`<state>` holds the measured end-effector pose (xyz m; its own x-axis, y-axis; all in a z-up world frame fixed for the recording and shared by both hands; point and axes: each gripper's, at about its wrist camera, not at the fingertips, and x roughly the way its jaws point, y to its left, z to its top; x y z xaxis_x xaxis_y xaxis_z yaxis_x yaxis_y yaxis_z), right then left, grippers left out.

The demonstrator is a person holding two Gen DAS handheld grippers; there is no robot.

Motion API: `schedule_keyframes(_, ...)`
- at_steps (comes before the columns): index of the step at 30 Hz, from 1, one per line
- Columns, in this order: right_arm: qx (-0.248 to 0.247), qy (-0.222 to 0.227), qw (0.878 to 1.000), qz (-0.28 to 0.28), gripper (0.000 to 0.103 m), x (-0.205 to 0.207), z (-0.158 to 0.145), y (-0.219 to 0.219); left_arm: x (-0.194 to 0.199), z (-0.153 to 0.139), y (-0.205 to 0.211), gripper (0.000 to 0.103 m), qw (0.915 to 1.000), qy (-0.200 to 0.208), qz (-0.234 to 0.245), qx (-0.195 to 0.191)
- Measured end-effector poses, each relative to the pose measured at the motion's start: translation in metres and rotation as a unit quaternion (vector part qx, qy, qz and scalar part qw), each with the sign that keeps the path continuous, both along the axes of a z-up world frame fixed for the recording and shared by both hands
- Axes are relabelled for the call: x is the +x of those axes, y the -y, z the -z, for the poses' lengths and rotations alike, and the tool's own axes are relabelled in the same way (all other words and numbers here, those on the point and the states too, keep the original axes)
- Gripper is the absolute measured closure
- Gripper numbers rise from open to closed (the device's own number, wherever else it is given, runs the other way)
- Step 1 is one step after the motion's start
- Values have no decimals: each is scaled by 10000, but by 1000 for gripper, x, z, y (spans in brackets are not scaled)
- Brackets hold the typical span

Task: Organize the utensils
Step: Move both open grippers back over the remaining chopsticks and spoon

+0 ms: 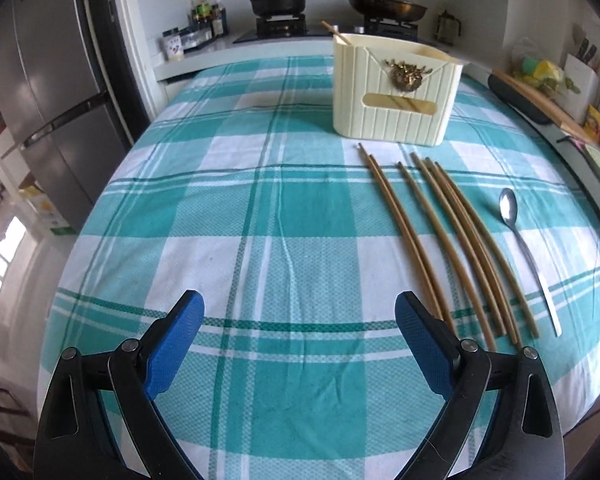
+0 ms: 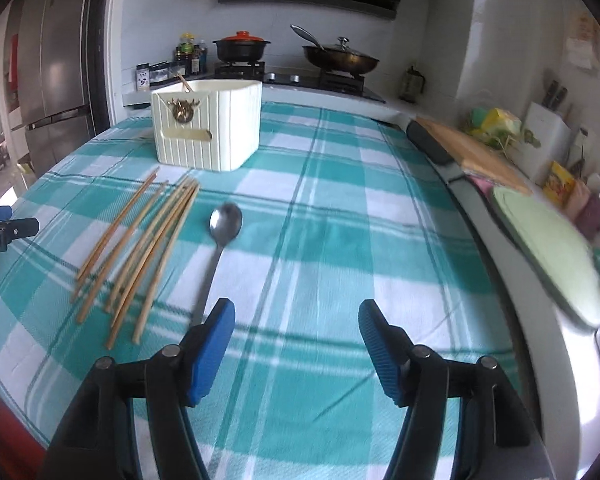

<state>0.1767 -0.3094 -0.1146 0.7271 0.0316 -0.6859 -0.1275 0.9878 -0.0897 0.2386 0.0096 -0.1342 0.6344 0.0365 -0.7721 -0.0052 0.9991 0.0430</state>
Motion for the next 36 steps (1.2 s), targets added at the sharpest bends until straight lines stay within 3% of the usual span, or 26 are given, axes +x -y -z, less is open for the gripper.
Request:
schedule_keyframes(10,123,-6,9999,59,37,-14,17,-2,-9,5,5,5,10000,-21,-3,5)
schedule_keyframes(18,327,-21,9993,167,37,-16,31,0,-10,36,-13,5,9978,-433,-196,-468)
schedule_keyframes(25,428,-108,9989,175,37,-12,43,1,11,32,4,5,9957,-332,-16,-861)
schedule_keyframes(31,483,-165,9986,165,37,-7,47,1,43,38,24,5,9960,-368,-1,-818)
schedule_keyframes(36,574,-218,9980,180,37,-5,51,4,55,48,38,5,9978,-456,-53,-485)
